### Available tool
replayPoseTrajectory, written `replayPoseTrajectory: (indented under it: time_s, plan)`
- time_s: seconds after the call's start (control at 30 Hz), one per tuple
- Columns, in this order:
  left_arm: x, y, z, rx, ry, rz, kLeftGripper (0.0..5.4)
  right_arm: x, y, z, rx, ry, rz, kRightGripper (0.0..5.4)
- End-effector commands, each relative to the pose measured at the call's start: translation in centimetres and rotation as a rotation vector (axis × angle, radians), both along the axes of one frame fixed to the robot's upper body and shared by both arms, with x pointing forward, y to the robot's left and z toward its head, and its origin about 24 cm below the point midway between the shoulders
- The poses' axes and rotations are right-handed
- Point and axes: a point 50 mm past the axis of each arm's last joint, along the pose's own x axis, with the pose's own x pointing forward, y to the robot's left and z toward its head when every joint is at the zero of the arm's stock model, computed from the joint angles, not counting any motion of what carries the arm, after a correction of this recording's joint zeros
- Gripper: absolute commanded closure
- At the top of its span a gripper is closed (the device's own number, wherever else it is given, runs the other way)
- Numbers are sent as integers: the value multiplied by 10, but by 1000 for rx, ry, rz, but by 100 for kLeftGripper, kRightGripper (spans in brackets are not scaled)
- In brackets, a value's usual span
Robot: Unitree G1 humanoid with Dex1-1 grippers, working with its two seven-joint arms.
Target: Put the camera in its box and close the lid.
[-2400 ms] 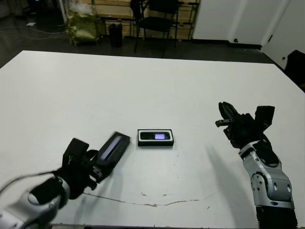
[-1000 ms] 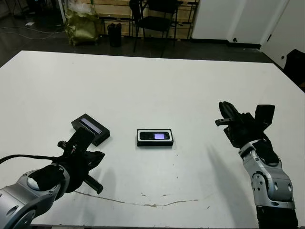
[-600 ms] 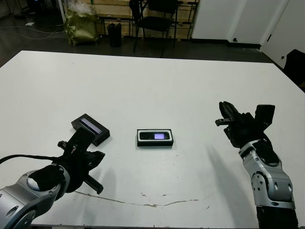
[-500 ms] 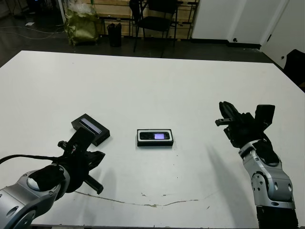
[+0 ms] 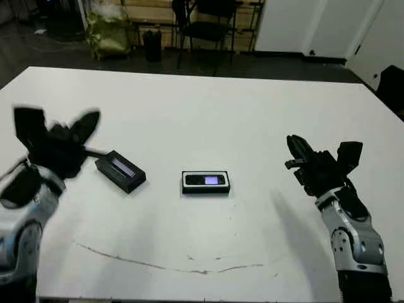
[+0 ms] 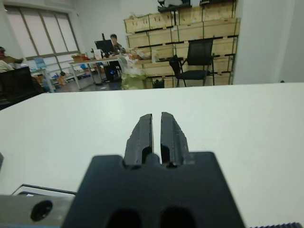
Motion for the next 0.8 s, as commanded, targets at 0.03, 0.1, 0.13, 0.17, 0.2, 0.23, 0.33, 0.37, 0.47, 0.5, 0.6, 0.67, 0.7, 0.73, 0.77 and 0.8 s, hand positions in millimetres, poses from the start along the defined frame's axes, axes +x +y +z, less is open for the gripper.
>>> replayPoseTrajectory:
  time_s: [0.03, 0.1, 0.13, 0.17, 0.2, 0.23, 0.33, 0.37, 0.47, 0.5, 0.6, 0.67, 0.7, 0.73, 0.77, 0.8]
  plan:
    - [18, 14, 6, -13, -21, 75, 539, -3, 2, 2, -16, 9, -8, 540]
    - [28, 20, 13, -19, -35, 119, 539, -4, 2, 5, -20, 16, -7, 540]
    - [32, 22, 15, -12, -39, 132, 539, -5, 3, 5, -18, 16, -7, 540]
    - [36, 23, 17, 1, -41, 133, 539, -5, 2, 6, -13, 15, -7, 540]
    - [39, 24, 19, 23, -40, 126, 539, -6, 2, 6, -11, 16, -7, 540]
    - [41, 25, 20, 43, -36, 116, 539, -6, 2, 6, -8, 16, -5, 540]
    - [48, 26, 25, 145, -3, 91, 539, -6, 2, 5, -5, 20, -6, 540]
    - [49, 27, 26, 188, 9, 84, 539, -6, 2, 4, -4, 28, -8, 540]
    - [54, 27, 28, 335, 33, 5, 539, -5, 1, 4, 2, 26, -1, 540]
    - [54, 26, 28, 387, 35, -34, 539, -5, 1, 4, -3, 28, -3, 540]
    - [56, 24, 29, 503, 57, -150, 539, -5, 1, 4, 0, 30, -7, 540]
    - [55, 22, 32, 582, 73, -230, 539, -5, 1, 3, 6, 19, -1, 540]
    - [55, 20, 34, 631, 88, -273, 539, -5, 0, 3, 11, 16, 2, 540]
    - [55, 19, 36, 683, 112, -316, 539, -5, 0, 2, 11, 19, 3, 540]
    - [54, 18, 39, 726, 136, -365, 539, -5, 0, 1, 9, 23, 0, 540]
    - [54, 16, 41, 771, 159, -412, 539, -5, -1, 1, 7, 30, -2, 540]
